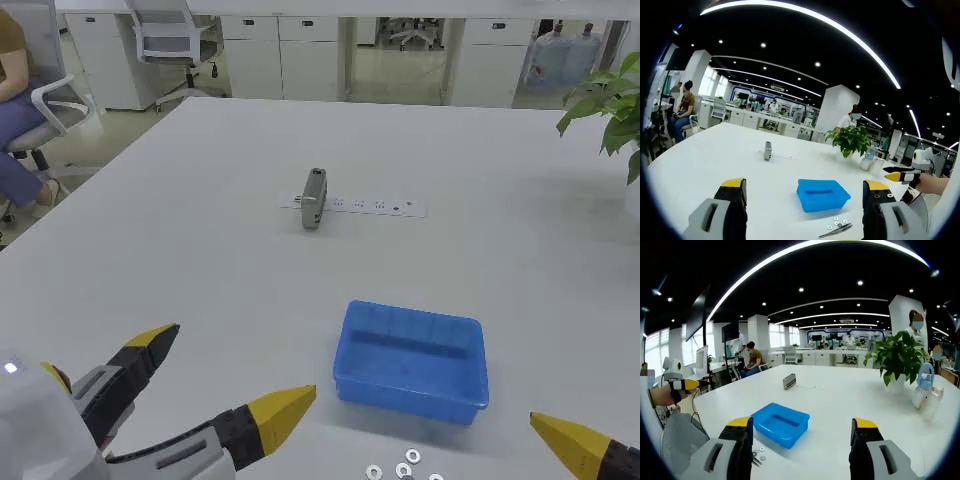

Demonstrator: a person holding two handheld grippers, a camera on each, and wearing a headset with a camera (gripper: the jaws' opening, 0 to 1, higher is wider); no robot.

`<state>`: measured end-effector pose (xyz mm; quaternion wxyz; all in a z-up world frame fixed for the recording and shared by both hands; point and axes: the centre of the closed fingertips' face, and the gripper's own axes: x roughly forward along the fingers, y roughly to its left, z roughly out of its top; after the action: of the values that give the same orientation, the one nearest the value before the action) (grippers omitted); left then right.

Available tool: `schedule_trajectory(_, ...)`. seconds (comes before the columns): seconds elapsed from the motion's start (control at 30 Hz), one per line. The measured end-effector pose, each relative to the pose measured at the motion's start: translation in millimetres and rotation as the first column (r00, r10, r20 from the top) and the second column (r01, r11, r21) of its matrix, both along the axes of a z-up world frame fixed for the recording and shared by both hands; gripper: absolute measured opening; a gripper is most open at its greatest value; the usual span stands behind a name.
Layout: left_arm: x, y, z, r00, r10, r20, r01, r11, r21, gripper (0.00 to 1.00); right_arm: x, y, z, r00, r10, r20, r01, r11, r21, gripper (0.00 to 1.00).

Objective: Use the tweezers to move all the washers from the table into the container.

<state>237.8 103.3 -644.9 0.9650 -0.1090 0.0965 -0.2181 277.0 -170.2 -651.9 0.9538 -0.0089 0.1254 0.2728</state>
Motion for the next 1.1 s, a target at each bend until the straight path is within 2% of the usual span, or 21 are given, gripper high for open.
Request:
schedule_trajectory(0.67, 1.4, 5.4, -2.8, 1.0, -0.001, -0.005, 0.001, 1.0, 0.005, 0.97, -4.1, -1.1, 0.2, 1.0, -0.013, -0.001, 0.013, 1.0, 0.005, 0.78)
schedule_trajectory(1.1, 3.1, 10.1, -4.9, 1.0, 0.004, -0.016, -0.004, 1.0, 0.0, 0.96, 0.7, 5.0, -5.0, 1.0, -0.001, -0.011, 0.001, 1.0, -0.02, 0.78)
